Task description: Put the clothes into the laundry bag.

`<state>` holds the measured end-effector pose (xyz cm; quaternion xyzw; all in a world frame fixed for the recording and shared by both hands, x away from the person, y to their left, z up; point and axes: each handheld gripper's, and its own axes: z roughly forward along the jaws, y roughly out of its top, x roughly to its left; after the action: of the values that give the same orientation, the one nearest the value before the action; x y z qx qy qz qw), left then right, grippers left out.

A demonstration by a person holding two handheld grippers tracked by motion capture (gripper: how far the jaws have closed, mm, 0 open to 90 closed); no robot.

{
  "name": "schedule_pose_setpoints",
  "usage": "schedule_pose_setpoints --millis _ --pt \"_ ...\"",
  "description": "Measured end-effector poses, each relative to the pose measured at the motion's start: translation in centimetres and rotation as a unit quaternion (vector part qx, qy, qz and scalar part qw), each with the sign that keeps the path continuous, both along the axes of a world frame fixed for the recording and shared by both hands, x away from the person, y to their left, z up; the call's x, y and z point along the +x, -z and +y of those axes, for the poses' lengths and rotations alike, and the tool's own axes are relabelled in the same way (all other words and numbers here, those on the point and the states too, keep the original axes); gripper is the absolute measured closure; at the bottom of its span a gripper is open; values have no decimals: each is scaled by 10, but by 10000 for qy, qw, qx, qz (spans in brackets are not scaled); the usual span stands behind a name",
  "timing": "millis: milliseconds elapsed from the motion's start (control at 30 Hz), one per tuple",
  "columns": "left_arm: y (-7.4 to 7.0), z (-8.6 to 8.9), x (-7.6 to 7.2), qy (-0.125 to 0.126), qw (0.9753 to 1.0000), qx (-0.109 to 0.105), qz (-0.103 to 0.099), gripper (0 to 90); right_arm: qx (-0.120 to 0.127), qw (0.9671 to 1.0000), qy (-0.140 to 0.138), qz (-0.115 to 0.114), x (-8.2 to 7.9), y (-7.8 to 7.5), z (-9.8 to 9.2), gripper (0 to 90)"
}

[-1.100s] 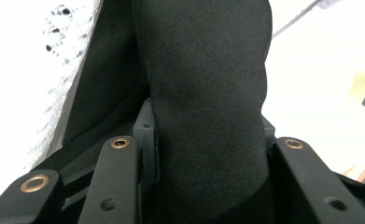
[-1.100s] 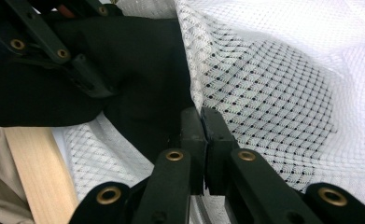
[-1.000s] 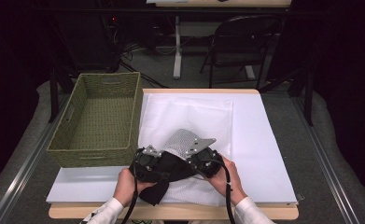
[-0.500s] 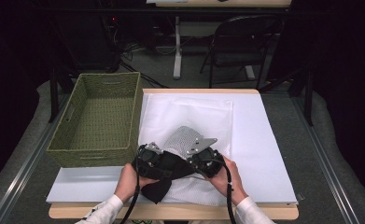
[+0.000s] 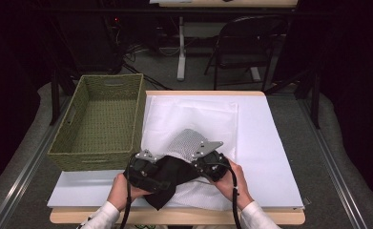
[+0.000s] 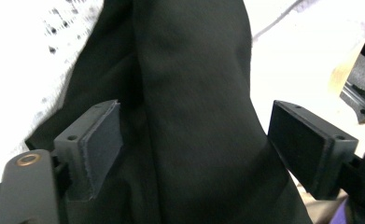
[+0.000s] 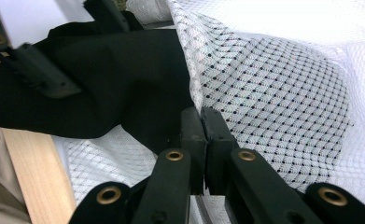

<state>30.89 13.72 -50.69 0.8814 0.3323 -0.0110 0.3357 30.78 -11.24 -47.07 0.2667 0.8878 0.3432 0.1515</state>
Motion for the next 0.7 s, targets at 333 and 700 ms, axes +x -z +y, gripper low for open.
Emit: schedule_pose_setpoints --millis 333,700 --pt "13 1 -11 64 9998 160 32 267 -31 10000 -7 -5 0 0 1 893" --pt "18 2 -6 -102 9997 70 -226 683 -49 10000 -50 23 0 1 3 894"
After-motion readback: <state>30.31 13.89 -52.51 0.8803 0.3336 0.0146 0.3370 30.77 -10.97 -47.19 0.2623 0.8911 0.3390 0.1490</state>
